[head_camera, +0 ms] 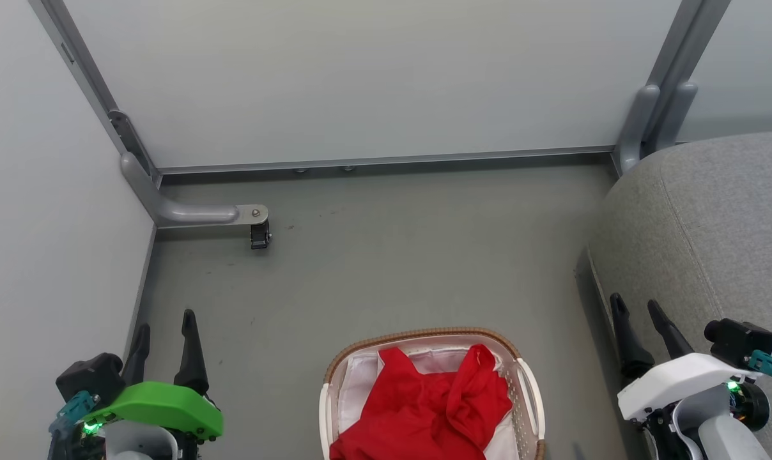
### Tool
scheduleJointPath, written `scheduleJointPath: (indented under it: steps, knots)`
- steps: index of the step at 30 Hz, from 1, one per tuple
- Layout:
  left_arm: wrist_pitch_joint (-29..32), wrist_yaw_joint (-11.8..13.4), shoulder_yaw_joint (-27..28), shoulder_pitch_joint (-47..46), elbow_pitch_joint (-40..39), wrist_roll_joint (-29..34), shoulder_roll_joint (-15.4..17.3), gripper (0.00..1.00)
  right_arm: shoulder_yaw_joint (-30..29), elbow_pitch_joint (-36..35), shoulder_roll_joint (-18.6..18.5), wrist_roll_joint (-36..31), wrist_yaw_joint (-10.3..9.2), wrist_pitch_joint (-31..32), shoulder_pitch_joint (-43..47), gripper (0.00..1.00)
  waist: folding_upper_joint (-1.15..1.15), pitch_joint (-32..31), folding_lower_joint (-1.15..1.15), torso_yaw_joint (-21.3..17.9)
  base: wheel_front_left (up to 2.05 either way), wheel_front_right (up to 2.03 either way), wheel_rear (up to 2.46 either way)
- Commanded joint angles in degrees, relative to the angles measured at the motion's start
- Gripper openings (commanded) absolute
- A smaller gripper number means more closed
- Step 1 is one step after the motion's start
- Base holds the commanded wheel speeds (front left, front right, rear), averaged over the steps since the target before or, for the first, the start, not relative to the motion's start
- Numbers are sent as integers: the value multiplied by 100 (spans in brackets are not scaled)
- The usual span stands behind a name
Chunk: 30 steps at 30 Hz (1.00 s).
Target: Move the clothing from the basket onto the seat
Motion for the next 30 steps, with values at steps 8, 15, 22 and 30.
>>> scheduleJointPath:
  steps: [8, 15, 22, 30]
  knots:
    - [-158, -48, -47, 46, 36, 590, 30, 100, 5, 71, -28, -563, 2, -150, 8, 100, 15, -37, 0, -8, 0, 0, 0]
    - [-244, -110, -78, 92, 102, 985, 22, 100, 23, 239, -21, -927, 3, -233, 47, 100, 16, -46, 0, -13, 0, 0, 0]
    - [-335, -246, -155, -65, 303, 1338, -79, 100, 67, 229, -10, -1272, 3, -321, -209, 100, 18, 251, 0, -95, 0, 0, 0]
    - [-422, -527, -477, -793, 910, 1746, -249, 100, 162, -106, 66, -1599, 3, -411, -790, 100, 19, 1182, 0, -399, 0, 0, 0]
